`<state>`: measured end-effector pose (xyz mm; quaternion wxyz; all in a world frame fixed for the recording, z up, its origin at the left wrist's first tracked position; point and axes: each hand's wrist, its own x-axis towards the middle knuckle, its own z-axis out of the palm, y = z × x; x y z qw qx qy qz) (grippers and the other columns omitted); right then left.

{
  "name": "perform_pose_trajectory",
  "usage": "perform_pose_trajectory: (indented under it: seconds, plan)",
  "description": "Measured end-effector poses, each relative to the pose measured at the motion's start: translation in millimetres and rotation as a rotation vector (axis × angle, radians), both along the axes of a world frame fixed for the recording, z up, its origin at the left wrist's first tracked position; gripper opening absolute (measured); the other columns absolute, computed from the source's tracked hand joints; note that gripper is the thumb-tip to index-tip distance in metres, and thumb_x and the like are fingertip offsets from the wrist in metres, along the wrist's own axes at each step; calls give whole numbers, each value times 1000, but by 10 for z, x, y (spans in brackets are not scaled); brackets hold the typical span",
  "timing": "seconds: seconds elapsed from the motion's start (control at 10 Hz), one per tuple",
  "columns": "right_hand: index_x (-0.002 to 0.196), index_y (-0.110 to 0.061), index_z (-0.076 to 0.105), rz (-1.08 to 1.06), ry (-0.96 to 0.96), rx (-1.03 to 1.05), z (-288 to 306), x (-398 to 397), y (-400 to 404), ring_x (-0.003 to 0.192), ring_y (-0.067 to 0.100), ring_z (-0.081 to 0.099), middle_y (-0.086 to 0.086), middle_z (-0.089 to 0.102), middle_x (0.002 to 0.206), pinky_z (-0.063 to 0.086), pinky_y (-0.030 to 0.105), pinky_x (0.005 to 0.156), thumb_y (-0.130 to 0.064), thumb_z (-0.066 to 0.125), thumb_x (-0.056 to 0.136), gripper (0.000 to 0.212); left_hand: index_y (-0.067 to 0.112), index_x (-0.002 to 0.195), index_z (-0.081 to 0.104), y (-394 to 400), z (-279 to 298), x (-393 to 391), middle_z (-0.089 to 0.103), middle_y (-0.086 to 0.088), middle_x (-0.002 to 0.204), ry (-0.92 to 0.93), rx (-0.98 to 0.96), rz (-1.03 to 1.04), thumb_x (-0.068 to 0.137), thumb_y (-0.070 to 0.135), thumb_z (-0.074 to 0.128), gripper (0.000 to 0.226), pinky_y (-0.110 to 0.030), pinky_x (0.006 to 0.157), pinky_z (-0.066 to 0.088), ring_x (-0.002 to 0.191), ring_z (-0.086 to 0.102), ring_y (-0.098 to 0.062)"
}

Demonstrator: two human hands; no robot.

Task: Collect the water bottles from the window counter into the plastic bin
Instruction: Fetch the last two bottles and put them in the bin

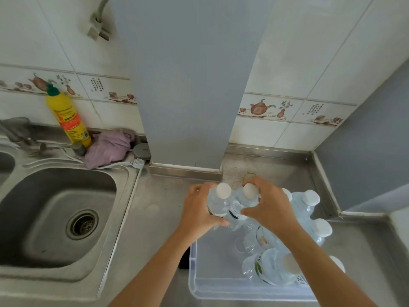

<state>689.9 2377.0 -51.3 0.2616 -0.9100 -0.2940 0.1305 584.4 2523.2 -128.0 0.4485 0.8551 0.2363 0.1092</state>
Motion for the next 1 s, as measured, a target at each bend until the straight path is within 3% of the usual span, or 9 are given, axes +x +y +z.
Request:
perform_pose_trajectory:
  seconds: [0.2,0.3,0.5,0.7,0.9,1.0]
  plan:
    - [114,-25,56,10,-3,1,10,-43,0,93,13,58,-8,62,107,49,26,80,-17,86,65,58,28,134,50,29,51,-26,55,16,126,-21,53,-34,53,34,93,93,-30,96,41,119,50,-12]
    - [115,-25,55,15,-21,-2,6,-51,1,92,13,57,-5,64,109,49,27,77,-17,84,67,57,32,135,50,7,127,-30,54,23,119,-32,72,-44,60,32,90,85,-26,90,41,113,51,-7]
    - [125,-24,51,56,-65,-3,-1,-64,-14,98,15,59,-2,63,118,46,22,78,-16,79,72,60,40,134,43,-63,77,-40,56,15,129,-23,49,-22,60,37,87,85,-40,95,48,122,51,-15]
    - [129,-26,52,78,-104,42,-24,-68,-14,104,14,58,-4,61,123,45,21,82,-21,77,76,59,40,135,39,-136,124,0,53,22,128,-99,-30,-42,63,38,89,88,-29,94,46,117,52,-7]
    - [120,-22,62,79,-171,111,6,-78,-60,99,14,61,-3,66,115,46,20,80,-25,70,82,39,36,134,43,-190,217,1,57,22,120,-161,-63,-41,71,38,86,76,-13,85,43,111,54,-1]
    - [115,-22,65,80,-182,169,64,-119,-137,99,14,62,-4,67,113,50,24,81,-26,70,83,33,33,132,48,-209,277,-46,58,18,123,-196,-14,-20,79,42,78,61,-23,90,47,113,55,-4]
